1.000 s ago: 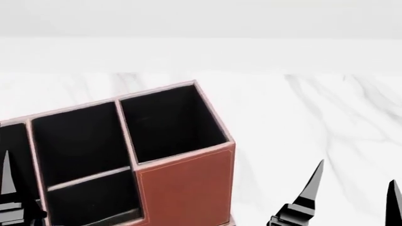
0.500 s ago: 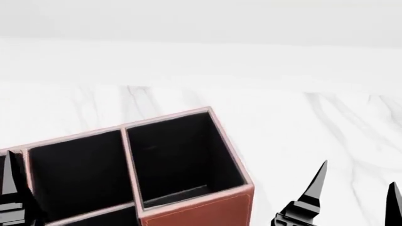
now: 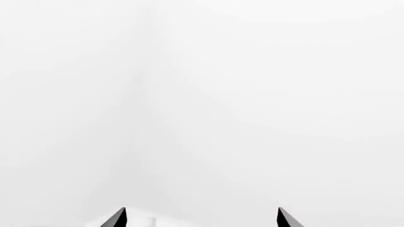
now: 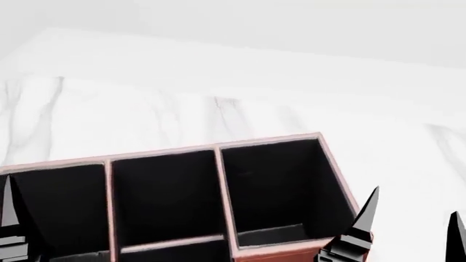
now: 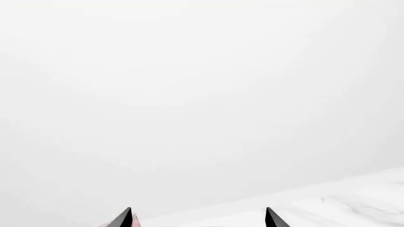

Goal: Pick up the book and place it in the front compartment of the caddy.

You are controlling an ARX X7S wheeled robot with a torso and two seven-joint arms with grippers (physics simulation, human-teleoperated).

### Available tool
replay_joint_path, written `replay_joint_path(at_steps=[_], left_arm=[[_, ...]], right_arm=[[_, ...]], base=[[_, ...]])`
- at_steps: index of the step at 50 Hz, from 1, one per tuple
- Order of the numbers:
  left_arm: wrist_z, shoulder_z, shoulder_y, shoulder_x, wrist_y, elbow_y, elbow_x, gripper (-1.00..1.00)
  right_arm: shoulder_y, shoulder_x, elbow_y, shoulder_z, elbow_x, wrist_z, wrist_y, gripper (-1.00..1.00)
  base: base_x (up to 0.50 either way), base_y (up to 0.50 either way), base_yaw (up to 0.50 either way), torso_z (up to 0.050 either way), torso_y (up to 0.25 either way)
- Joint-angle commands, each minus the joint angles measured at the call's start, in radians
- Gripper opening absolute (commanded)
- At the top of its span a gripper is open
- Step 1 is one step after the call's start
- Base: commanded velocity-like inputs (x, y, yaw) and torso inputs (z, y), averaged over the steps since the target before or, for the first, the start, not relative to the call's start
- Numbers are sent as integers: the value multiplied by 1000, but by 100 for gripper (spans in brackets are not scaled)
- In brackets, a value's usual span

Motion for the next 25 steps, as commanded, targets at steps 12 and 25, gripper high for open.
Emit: replay_joint_path(at_steps=[12,25], left_arm=[[-8,14,-1,-16,-5,-8,-13,100],[83,43,-67,-145,-302,58,-195,100]], right_arm=[[3,16,12,-6,6,11,-24,100],[68,53,26,15,-3,54,48,100]], base=[[0,0,500,0,0],[-20,63,192,0,0]])
